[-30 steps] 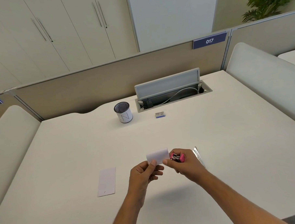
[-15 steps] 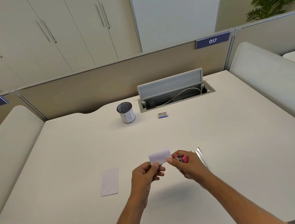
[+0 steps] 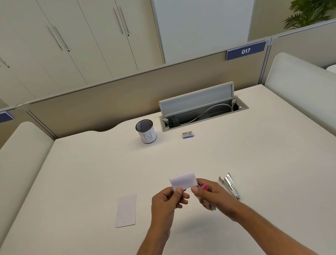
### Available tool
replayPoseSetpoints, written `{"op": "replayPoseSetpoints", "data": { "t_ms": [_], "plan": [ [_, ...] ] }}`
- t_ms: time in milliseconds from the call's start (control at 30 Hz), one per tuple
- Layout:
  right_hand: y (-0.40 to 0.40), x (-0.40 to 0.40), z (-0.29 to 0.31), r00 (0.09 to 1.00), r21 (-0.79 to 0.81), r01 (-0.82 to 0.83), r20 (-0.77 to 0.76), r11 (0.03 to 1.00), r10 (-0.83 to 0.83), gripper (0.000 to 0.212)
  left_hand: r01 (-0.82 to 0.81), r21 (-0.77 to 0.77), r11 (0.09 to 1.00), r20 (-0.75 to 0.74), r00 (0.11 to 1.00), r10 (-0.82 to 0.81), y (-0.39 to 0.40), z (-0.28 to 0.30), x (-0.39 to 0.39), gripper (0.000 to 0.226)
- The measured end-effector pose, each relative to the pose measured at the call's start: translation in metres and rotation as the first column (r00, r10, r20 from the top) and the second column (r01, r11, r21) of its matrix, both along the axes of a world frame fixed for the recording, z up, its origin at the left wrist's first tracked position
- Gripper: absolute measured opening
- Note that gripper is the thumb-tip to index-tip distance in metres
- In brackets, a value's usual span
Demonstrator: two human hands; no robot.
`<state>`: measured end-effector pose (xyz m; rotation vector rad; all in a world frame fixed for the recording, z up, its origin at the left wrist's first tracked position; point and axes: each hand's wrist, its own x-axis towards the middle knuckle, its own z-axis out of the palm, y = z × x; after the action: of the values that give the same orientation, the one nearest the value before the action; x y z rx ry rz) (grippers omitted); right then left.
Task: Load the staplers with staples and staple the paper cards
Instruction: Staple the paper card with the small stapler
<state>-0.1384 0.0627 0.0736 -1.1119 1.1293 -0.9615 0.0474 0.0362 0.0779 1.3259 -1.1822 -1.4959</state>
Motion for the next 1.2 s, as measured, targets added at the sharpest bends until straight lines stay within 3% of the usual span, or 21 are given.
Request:
{"op": "replayPoseSetpoints", "data": {
  "t_ms": [133, 200, 300, 367, 433, 533, 633, 1000, 1200],
  "plan": [
    [-0.007, 0.001, -0.001, 0.999, 0.024, 0.036, -0.028, 0.999, -0.035, 0.059, -0.048, -0.003, 0.999, -0.039, 0.998, 0.048, -0.005, -0.001, 0.004, 0.018],
    [-0.01, 0.001, -0.004, 0.986, 0.06, 0.107, 0.124, 0.992, -0.114, 0.07, -0.085, 0.034, 0.996, -0.097, 0.991, 0.088, -0.008, -0.003, 0.008, 0.017],
    [-0.012, -0.001, -0.002, 0.907, 0.115, 0.181, 0.363, 0.977, -0.211, 0.056, -0.113, 0.087, 0.99, -0.174, 0.977, 0.127, -0.011, -0.006, 0.013, 0.017],
    [-0.012, -0.002, 0.002, 0.933, 0.082, 0.191, 0.293, 0.978, -0.207, 0.04, -0.122, 0.1, 0.987, -0.196, 0.97, 0.14, -0.012, -0.008, 0.016, 0.019],
    [-0.011, 0.002, 0.004, 0.972, 0.023, 0.196, 0.124, 0.98, -0.198, 0.028, -0.127, 0.109, 0.986, -0.21, 0.966, 0.148, -0.012, -0.009, 0.018, 0.02],
    [-0.008, 0.012, 0.006, 0.96, -0.108, 0.216, -0.157, 0.97, -0.231, 0.046, -0.133, 0.11, 0.985, -0.216, 0.964, 0.155, -0.012, -0.01, 0.018, 0.02],
    [-0.003, 0.018, 0.003, 0.918, -0.207, 0.231, -0.277, 0.951, -0.283, 0.053, -0.133, 0.095, 0.987, -0.201, 0.968, 0.15, -0.013, -0.01, 0.015, 0.02],
    [-0.003, 0.022, 0.004, 0.89, -0.352, 0.278, -0.255, 0.894, -0.377, 0.052, -0.125, 0.074, 0.989, -0.218, 0.966, 0.138, -0.012, -0.01, 0.014, 0.019],
    [-0.004, 0.021, 0.001, 0.939, -0.215, 0.297, -0.111, 0.93, -0.325, 0.042, -0.11, 0.059, 0.992, -0.213, 0.97, 0.12, -0.01, -0.009, 0.013, 0.02]
  ]
}}
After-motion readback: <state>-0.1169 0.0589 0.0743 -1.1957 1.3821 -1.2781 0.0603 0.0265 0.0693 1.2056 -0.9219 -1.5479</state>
